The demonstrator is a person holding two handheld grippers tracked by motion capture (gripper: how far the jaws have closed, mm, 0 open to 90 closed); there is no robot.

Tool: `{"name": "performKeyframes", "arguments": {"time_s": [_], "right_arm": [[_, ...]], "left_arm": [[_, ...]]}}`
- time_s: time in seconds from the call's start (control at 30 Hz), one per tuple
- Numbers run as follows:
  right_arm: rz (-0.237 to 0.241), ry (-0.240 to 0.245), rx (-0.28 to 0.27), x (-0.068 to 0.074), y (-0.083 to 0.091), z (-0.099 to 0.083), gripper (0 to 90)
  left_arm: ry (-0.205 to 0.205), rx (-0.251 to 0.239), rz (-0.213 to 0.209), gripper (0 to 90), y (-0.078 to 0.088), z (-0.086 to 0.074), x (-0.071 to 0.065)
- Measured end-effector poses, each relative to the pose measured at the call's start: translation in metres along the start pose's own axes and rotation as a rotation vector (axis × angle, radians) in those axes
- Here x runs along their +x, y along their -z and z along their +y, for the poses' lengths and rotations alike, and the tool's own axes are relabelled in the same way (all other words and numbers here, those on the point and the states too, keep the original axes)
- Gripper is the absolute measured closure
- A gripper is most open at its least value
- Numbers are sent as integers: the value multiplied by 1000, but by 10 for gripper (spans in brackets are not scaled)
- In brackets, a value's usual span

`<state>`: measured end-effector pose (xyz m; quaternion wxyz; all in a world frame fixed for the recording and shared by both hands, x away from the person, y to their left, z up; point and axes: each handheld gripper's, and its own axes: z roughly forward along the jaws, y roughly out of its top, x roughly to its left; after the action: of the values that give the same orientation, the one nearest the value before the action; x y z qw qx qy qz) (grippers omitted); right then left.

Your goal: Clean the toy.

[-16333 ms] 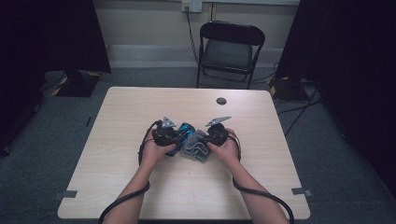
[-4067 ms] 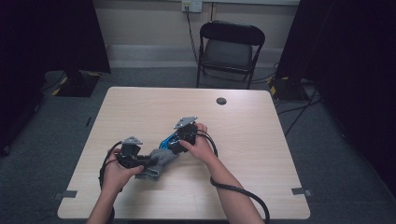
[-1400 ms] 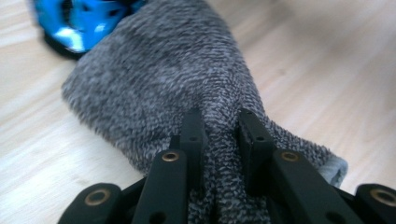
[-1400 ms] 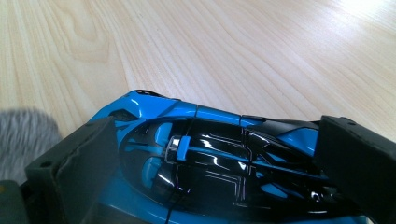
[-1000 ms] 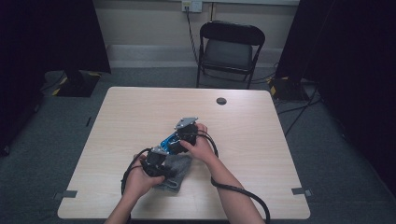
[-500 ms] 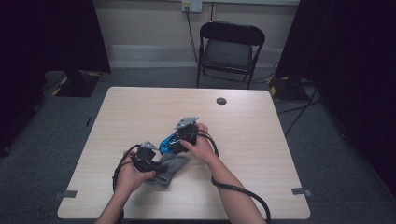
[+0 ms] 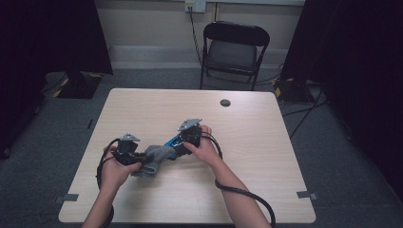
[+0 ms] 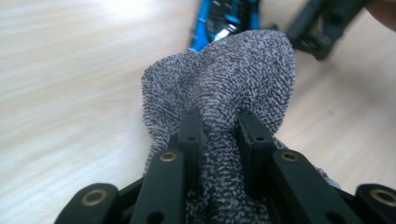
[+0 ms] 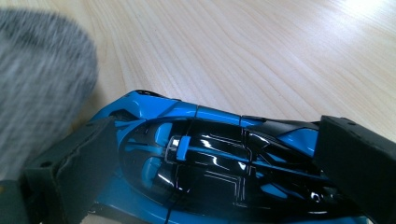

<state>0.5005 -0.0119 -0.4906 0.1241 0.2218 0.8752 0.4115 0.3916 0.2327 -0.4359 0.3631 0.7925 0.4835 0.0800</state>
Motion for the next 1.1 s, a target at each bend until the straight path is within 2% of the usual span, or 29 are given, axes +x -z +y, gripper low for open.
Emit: {"name": "performKeyframes", "arguments": {"time_s": [0.03, 0.17, 0.37, 0.53, 0.6, 0.67, 0.77, 0.83, 0.93, 1.0, 1.1], "right_arm": [[-1, -2, -2, 0, 0, 0, 0], [2, -2, 1, 0, 0, 0, 0], [3, 1, -1, 0, 0, 0, 0], [5, 1, -4, -1, 0, -1, 0], [7, 4, -3, -1, 0, -1, 0], [10, 7, -8, -2, 0, -1, 0], [11, 9, -10, -2, 0, -2, 0], [12, 6, -10, -2, 1, -2, 0], [15, 7, -9, -3, 0, -2, 0], [18, 0, -15, -3, 0, -2, 0], [28, -11, -39, -2, -4, -3, 0]], "left_arm": [[16, -12, 18, 739, -1, 3, 5], [25, -27, 36, 739, -8, 13, 16], [27, -40, 45, 737, -24, 30, 27], [12, -30, 60, 737, -35, 37, 31], [10, -44, 58, 729, -41, 39, 32], [23, -40, 77, 726, -48, 40, 35], [30, -36, 73, 727, -52, 42, 38], [17, -34, 91, 727, -57, 46, 38], [-3, -22, 90, 720, -67, 53, 38], [-4, -36, 94, 718, -71, 56, 38], [-3, -32, 93, 715, -78, 60, 37]]}}
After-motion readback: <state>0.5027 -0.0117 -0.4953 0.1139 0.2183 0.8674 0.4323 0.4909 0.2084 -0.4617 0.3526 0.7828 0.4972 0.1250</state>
